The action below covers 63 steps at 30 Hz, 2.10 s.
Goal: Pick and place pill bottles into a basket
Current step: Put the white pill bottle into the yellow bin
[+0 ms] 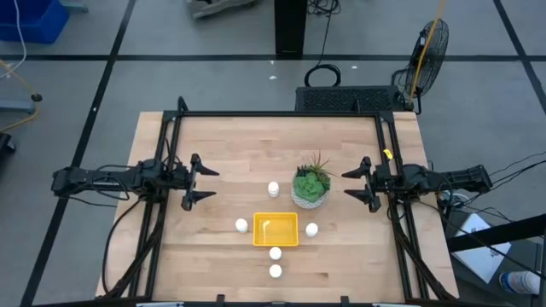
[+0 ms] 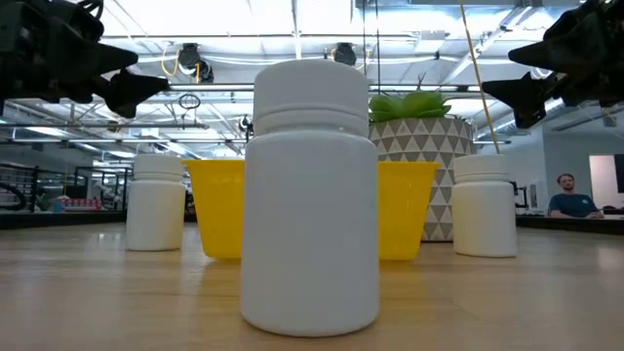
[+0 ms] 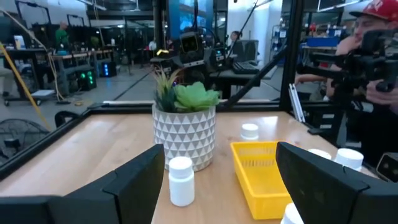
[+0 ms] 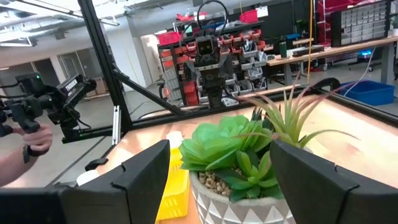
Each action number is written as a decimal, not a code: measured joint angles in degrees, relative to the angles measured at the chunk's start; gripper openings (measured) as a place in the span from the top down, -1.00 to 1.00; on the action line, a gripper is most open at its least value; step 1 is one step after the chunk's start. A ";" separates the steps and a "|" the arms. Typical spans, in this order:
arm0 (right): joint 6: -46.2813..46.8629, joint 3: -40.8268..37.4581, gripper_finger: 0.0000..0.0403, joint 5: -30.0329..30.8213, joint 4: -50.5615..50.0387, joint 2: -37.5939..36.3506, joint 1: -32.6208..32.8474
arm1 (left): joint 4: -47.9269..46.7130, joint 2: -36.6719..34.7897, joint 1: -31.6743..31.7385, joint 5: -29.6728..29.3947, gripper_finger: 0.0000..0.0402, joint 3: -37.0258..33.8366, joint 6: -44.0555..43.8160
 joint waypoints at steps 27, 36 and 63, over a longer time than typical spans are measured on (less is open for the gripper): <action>-2.19 21.75 -0.34 -5.18 0.57 21.20 -3.03 | -14.21 1.09 1.20 -3.16 -0.54 14.55 -4.73; -1.03 24.81 -0.34 -19.45 28.14 48.43 -1.68 | -11.48 5.41 1.20 -3.19 -0.54 14.60 -6.38; 3.05 33.66 -0.34 -5.83 13.76 57.01 20.30 | -12.10 6.01 1.20 -3.66 -0.54 14.58 -6.13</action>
